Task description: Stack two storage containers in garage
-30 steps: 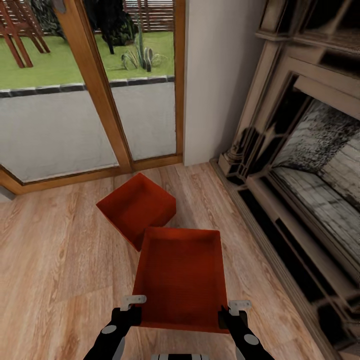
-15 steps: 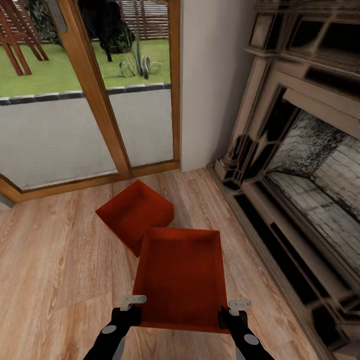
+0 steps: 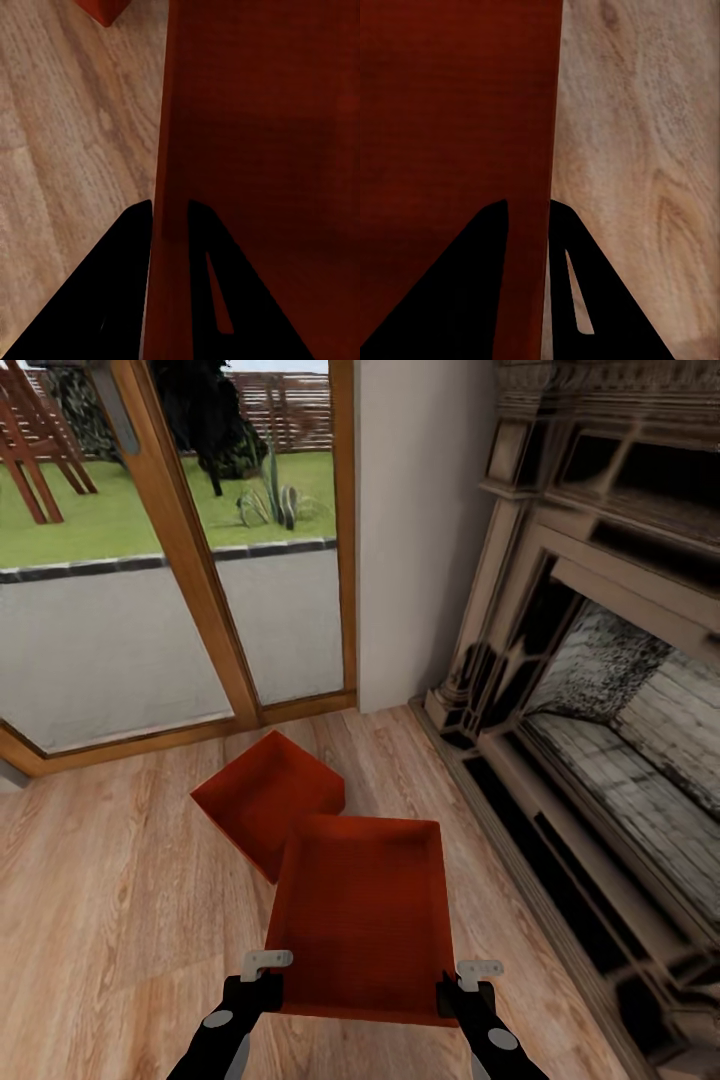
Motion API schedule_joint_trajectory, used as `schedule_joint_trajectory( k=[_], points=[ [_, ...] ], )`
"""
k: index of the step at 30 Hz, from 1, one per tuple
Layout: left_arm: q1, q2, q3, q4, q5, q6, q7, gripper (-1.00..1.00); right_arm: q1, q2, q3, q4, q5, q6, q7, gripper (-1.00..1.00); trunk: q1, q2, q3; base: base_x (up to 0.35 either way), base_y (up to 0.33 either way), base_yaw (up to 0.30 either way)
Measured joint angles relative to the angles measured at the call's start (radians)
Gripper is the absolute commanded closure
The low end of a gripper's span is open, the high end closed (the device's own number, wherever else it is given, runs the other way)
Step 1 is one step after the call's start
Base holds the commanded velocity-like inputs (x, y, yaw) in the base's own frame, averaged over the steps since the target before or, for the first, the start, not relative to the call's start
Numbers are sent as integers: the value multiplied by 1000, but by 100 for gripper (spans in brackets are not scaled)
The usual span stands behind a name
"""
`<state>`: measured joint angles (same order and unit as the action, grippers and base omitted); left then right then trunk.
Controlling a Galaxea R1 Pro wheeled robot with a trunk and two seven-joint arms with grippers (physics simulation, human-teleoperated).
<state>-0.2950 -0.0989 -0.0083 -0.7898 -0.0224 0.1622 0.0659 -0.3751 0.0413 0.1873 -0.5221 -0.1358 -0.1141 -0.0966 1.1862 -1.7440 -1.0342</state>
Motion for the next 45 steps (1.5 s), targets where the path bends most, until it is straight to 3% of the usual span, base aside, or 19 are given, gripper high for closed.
schedule_joint_trajectory(
  k=[17, 45],
  points=[
    [0, 0, 0, 0, 0, 1, 0, 100, 0, 0, 0, 0, 0, 1, 0, 100, -65, 119, 55, 0, 0, 13],
    [0, 0, 0, 0, 0, 0, 0, 100, 1, 0, 0, 0, 0, 0, 0, 100, -173, 315, 183, 0, 0, 111]
  ],
)
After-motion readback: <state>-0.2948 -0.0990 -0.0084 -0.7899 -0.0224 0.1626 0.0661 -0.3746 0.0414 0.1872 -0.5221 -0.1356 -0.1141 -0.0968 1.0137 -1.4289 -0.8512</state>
